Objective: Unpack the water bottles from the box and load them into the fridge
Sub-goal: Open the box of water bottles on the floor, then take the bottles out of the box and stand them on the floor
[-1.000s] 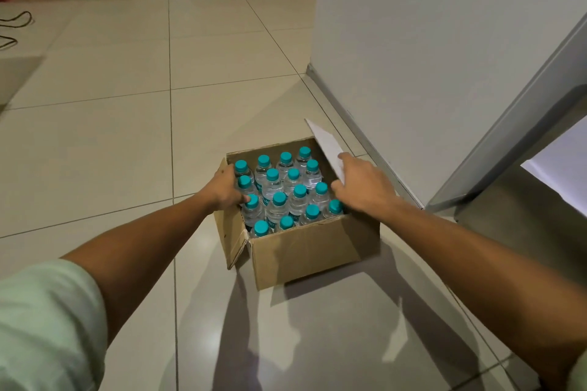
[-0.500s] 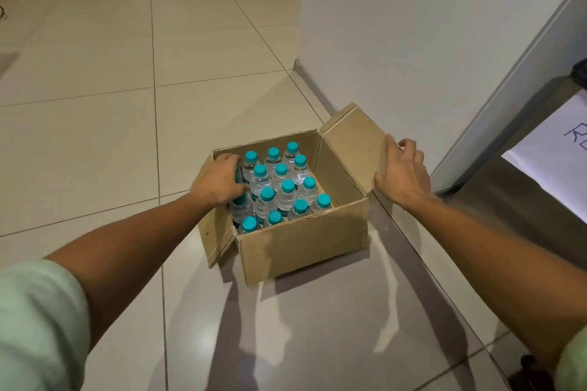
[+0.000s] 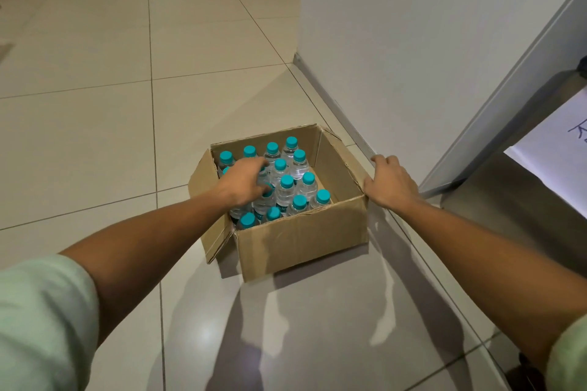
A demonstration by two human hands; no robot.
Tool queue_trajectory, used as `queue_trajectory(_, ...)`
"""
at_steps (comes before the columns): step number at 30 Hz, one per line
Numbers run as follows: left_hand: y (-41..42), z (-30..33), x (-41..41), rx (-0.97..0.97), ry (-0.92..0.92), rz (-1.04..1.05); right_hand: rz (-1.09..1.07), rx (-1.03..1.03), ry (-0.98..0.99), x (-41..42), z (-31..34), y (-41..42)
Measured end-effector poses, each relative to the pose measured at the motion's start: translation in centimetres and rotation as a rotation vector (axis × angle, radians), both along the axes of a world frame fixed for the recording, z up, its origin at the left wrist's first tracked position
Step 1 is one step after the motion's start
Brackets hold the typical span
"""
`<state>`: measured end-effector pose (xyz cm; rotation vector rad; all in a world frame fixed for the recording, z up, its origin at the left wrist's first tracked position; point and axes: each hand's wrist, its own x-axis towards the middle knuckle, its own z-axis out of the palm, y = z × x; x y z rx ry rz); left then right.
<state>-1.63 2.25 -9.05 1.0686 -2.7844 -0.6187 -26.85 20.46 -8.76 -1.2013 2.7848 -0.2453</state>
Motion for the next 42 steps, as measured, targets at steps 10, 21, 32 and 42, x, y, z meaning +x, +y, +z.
queue_trajectory(10, 2.4, 0.2, -2.5, 0.143, -0.004, -0.283, 0.430, -0.042, -0.243, 3.5, 0.4, -2.7)
queue_trajectory(21, 4.0, -0.9, -4.4, -0.010, -0.161, -0.425, 0.268, 0.309, -0.306, 4.8, -2.1, -4.7)
queue_trajectory(32, 4.2, -2.7, -4.9, 0.126, -0.154, -0.264, 0.184, 0.370, -0.350, 5.3, -2.9, -6.3)
queue_trajectory(42, 4.2, -2.3, -4.2, 0.242, -0.073, -0.138, 0.153, 0.142, -0.246, 5.7, -2.9, -4.9)
